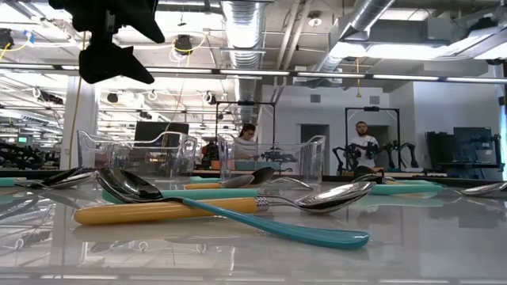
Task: Sort silverware by color (type)
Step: Put the blue spoon into the bottom transparent bin, then put the green spoon into the top left transparent bin
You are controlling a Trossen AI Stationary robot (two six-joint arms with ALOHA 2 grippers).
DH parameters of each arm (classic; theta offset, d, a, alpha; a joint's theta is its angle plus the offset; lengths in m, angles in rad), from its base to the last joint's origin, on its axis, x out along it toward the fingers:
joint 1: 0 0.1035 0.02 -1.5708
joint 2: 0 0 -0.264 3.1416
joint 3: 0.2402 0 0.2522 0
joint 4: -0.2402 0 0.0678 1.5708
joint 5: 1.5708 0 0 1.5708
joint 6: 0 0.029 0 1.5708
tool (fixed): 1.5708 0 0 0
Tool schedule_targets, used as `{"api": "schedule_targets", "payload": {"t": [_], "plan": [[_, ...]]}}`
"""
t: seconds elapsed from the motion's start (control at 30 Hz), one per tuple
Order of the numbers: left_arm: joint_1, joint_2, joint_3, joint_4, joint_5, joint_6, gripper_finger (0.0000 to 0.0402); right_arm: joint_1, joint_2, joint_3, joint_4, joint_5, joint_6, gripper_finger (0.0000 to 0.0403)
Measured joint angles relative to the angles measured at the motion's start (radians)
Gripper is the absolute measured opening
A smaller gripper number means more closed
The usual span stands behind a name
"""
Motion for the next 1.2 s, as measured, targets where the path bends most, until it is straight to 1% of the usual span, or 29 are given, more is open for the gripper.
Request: {"api": "schedule_targets", "payload": {"t": [0.1,0.2,0.27,0.33,0.4,0.47,0.57,0.63,0.7,0.77,0.83,0.9,1.0,1.1,1.2], "plan": [[0.000,0.000,0.000,-0.008,0.019,0.021,0.0281,-0.024,-0.016,0.000,0.003,-0.040,-0.050,0.0134],[0.000,0.000,0.000,-0.025,0.012,0.080,0.0281,-0.042,-0.042,0.000,0.012,-0.051,-0.055,0.0172],[0.002,0.000,0.000,-0.041,0.007,0.127,0.0281,-0.054,-0.075,0.000,0.026,-0.065,-0.038,0.0195],[0.004,0.000,0.000,-0.055,0.024,0.172,0.0281,-0.073,-0.110,0.000,0.044,-0.068,-0.006,0.0212],[0.005,0.000,0.000,-0.070,0.038,0.233,0.0281,-0.097,-0.144,0.000,0.068,-0.045,0.017,0.0222],[0.005,0.000,0.000,-0.104,0.046,0.280,0.0281,-0.128,-0.175,0.000,0.091,0.016,0.029,0.0227],[0.014,0.000,0.000,-0.196,0.043,0.278,0.0281,-0.177,-0.206,0.000,0.135,0.174,-0.003,0.0226],[0.031,0.000,0.000,-0.304,0.048,0.219,0.0281,-0.214,-0.218,0.000,0.183,0.293,-0.056,0.0224],[0.051,0.000,0.000,-0.395,0.084,0.164,0.0281,-0.258,-0.223,0.001,0.233,0.388,-0.115,0.0222],[0.063,0.000,0.000,-0.485,0.131,0.112,0.0281,-0.313,-0.223,0.001,0.288,0.434,-0.188,0.0221],[0.069,0.000,0.000,-0.566,0.186,0.066,0.0281,-0.370,-0.223,0.001,0.334,0.431,-0.292,0.0221],[0.070,0.000,-0.002,-0.639,0.205,0.025,0.0281,-0.431,-0.221,0.001,0.373,0.407,-0.428,0.0221],[0.071,0.000,-0.020,-0.695,0.249,-0.022,0.0281,-0.525,-0.221,0.001,0.404,0.339,-0.645,0.0221],[0.070,0.000,-0.055,-0.687,0.296,-0.039,0.0275,-0.611,-0.222,0.001,0.409,0.241,-0.813,0.0221],[0.071,0.026,-0.099,-0.672,0.357,-0.065,0.0258,-0.673,-0.222,0.001,0.403,0.180,-0.937,0.0221]]}}
